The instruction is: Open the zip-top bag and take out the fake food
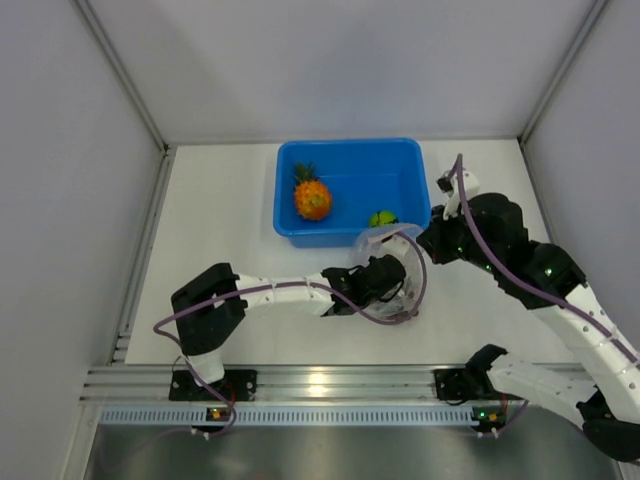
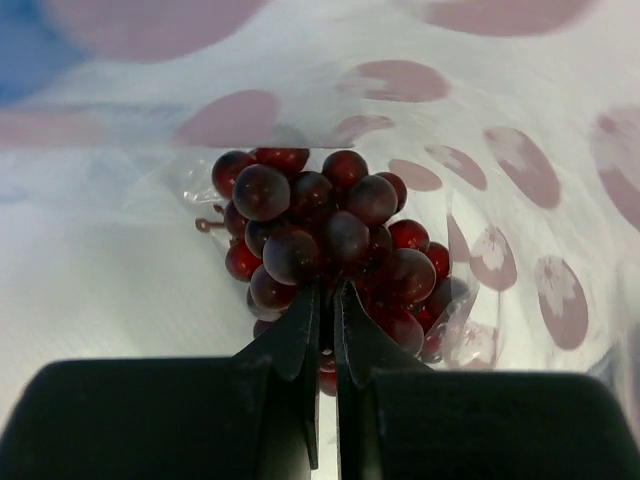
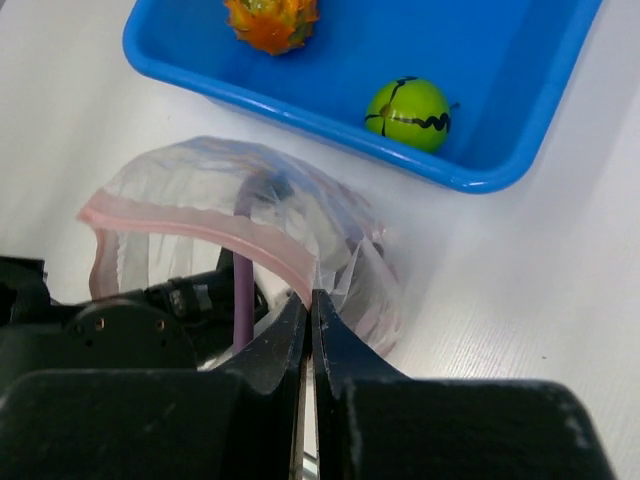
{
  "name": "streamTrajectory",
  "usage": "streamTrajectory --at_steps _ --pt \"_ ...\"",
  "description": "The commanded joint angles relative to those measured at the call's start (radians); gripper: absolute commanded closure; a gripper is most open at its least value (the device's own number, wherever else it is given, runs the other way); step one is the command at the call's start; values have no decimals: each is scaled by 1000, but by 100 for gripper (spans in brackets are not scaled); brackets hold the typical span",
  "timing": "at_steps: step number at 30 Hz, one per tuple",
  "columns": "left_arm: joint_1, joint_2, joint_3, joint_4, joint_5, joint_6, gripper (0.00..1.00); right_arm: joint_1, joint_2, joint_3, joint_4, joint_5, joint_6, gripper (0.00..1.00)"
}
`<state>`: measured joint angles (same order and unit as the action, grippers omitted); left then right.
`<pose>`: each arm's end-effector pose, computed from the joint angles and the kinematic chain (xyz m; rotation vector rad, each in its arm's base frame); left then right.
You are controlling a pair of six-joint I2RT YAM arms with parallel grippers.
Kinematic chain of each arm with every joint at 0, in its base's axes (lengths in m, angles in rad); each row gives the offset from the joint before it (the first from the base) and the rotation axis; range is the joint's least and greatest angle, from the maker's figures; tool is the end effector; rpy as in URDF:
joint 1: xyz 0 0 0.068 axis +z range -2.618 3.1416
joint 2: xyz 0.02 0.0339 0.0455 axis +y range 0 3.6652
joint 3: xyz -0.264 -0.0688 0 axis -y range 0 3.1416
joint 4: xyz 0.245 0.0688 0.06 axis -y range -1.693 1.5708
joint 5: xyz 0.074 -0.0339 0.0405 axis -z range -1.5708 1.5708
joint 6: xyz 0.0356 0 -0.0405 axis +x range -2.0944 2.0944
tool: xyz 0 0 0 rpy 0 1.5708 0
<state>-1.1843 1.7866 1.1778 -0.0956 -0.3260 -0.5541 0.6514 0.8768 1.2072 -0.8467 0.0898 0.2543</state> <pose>0.1590 -0.3606 0.2107 0.5434 2.2284 -0.5652 0.1281 0.0936 0.3986 -0.3632 2.0859 0.4537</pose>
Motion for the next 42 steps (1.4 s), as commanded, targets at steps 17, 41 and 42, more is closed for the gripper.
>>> streamTrajectory --at_steps 17,41,42 --pt "-89 -144 -15 62 -163 203 100 -2 206 32 -153 142 -95 100" --pt "-89 -302 -70 165 -205 122 100 -32 154 -158 -35 265 -15 100" --pt "-89 -309 -78 168 -196 122 100 -41 156 -159 -38 284 -13 100"
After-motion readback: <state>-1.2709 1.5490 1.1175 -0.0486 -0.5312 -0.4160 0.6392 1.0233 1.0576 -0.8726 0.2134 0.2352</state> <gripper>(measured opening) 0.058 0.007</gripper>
